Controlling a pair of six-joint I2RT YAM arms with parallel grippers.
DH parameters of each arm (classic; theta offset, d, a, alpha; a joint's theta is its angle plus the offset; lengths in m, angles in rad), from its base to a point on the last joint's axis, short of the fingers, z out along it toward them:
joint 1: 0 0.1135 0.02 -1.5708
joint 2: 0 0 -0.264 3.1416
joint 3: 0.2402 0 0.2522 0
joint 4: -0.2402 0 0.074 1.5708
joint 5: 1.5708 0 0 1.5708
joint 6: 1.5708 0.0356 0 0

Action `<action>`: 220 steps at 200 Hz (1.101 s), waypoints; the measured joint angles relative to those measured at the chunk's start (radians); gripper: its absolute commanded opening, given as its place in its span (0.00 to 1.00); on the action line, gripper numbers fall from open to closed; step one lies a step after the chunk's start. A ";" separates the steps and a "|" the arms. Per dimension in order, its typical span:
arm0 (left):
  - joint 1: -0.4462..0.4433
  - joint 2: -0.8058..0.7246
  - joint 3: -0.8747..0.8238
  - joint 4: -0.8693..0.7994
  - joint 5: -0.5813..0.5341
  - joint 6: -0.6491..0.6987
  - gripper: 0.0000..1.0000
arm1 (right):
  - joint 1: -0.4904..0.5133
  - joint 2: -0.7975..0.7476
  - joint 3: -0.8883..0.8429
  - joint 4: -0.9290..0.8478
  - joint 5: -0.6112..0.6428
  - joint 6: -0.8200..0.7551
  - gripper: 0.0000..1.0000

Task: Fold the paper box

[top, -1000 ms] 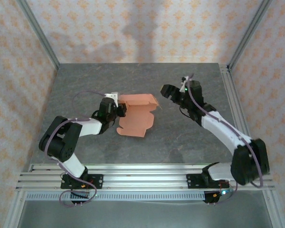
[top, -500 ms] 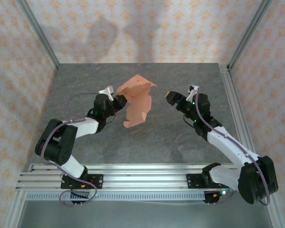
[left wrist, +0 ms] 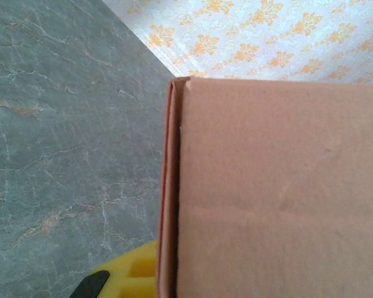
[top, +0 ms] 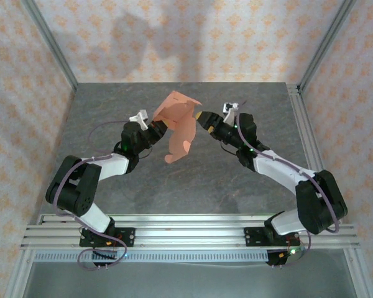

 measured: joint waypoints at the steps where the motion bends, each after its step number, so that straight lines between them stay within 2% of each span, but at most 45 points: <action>1: 0.000 0.000 0.000 0.000 0.000 0.000 0.00 | 0.000 0.001 0.002 0.001 0.000 0.000 0.64; 30: 0.000 0.000 0.000 0.000 0.000 0.001 0.00 | 0.010 0.027 0.044 0.027 -0.025 0.010 0.63; 57: 0.000 -0.002 0.000 -0.002 0.000 0.005 0.00 | 0.010 0.061 0.069 0.025 -0.042 0.016 0.58; 92: 0.000 -0.021 0.000 -0.007 -0.001 0.024 0.00 | 0.010 0.078 0.084 0.008 -0.045 0.020 0.42; 178: 0.000 -0.051 0.000 -0.083 -0.030 0.100 0.00 | 0.014 0.079 0.118 -0.115 -0.027 -0.008 0.14; 220: 0.000 -0.084 0.000 -0.138 -0.064 0.149 0.00 | 0.016 0.077 0.137 -0.194 -0.006 -0.037 0.12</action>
